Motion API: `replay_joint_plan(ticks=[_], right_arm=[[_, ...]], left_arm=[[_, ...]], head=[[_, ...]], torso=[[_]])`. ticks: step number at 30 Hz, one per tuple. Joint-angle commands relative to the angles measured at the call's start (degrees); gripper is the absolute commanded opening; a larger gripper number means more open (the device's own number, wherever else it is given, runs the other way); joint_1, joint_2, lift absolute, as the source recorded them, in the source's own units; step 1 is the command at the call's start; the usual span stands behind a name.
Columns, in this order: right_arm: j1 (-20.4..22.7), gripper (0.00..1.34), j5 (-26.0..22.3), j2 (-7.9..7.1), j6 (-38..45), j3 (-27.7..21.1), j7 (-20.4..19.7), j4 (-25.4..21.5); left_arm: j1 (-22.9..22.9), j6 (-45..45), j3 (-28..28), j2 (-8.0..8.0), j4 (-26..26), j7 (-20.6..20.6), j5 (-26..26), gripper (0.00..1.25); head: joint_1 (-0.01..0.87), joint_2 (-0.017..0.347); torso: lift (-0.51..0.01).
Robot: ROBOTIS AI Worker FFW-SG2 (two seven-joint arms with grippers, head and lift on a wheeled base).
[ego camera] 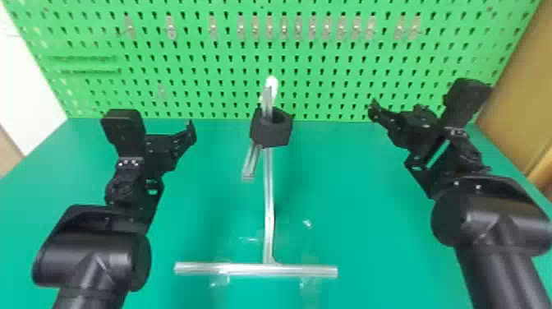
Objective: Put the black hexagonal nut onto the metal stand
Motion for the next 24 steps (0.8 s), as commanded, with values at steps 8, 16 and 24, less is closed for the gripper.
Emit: replay_joint_plan(ticks=[8, 16, 24], right_arm=[[2.2, 1.23, 5.9, 0.58, -0.4, 0.9, -3.3, -1.0], [2.8, 1.23, 7.0, 0.58, -1.1, 0.7, -3.6, -1.0], [3.6, 1.23, 7.3, 1.02, -1.0, 0.8, -3.6, -1.0]], left_arm=[[-0.1, 0.1, -0.2, -0.19, 0.0, 0.0, -0.3, 1.09], [-0.1, 0.1, -0.2, -0.28, 0.0, 0.0, -0.3, 1.09], [-0.1, 0.1, -0.1, -0.28, 0.0, 0.0, -0.3, 1.09]], head=[[0.693, 0.081], [0.693, 0.081], [0.693, 0.081]], torso=[[-0.001], [-0.001], [-0.001]])
